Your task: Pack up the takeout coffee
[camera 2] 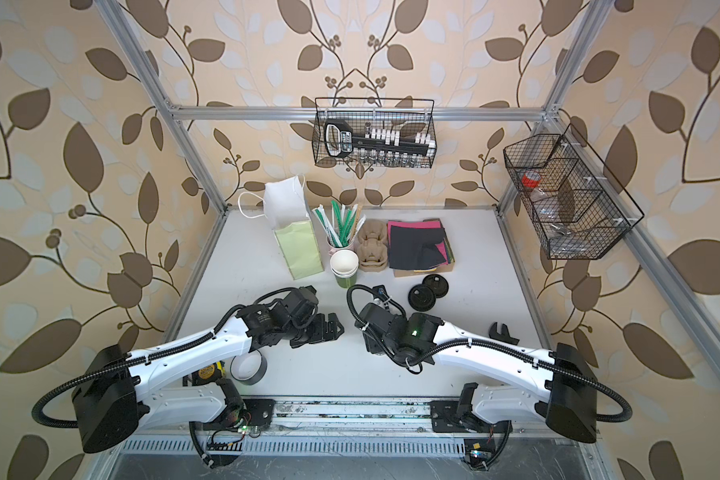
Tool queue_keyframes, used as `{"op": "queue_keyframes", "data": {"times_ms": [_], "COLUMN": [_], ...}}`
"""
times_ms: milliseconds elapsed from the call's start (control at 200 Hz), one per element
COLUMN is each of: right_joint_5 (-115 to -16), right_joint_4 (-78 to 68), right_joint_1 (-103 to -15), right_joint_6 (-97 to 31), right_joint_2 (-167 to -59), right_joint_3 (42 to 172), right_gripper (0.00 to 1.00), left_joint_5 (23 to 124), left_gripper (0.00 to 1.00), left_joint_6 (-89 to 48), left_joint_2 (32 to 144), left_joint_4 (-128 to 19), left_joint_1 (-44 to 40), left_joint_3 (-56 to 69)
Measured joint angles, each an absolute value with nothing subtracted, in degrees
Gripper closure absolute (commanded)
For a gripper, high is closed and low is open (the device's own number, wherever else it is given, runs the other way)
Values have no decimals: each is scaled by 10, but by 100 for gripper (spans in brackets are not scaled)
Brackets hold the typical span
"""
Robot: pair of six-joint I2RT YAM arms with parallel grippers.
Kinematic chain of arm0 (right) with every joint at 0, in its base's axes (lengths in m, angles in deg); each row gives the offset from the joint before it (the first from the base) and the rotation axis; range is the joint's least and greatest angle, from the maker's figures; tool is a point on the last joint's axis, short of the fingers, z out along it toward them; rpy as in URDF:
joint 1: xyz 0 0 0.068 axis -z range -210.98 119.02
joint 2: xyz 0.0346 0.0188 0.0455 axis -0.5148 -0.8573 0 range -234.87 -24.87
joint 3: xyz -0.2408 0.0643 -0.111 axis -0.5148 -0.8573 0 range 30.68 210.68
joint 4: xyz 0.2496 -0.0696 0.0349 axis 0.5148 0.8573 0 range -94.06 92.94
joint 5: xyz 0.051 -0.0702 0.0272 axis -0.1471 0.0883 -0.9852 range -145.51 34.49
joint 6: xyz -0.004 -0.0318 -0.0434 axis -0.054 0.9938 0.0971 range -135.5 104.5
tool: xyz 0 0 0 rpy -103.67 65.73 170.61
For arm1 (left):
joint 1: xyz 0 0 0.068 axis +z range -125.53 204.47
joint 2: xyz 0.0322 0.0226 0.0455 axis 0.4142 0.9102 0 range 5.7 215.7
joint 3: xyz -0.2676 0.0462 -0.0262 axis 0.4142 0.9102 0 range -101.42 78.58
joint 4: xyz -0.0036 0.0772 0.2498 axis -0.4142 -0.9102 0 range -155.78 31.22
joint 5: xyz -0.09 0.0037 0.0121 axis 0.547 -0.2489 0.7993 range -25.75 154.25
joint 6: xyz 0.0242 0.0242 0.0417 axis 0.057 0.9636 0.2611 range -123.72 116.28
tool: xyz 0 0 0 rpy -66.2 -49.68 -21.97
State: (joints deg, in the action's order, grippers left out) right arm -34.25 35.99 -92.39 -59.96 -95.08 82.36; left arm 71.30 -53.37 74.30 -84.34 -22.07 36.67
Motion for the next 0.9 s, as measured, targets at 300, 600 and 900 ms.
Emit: {"op": "queue_keyframes", "data": {"times_ms": [300,600,900], "right_joint_5": [-328,-331,-330], "right_joint_4": [380,373,369], "right_joint_1": [-930,-930,-930], "right_joint_6": [-603,-604,-604], "right_joint_2": [-928,-941,-941], "right_joint_3": [824,822,820], "right_gripper": [33,32,30], "left_joint_5": [713,713,713], "left_gripper": [1,1,1], "left_joint_6": [-531,-529,-529], "left_joint_2": [743,743,743], "left_joint_4": [-848,-849,-849], "left_joint_1": [-221,-221,-221], "left_joint_3": [367,367,367]}}
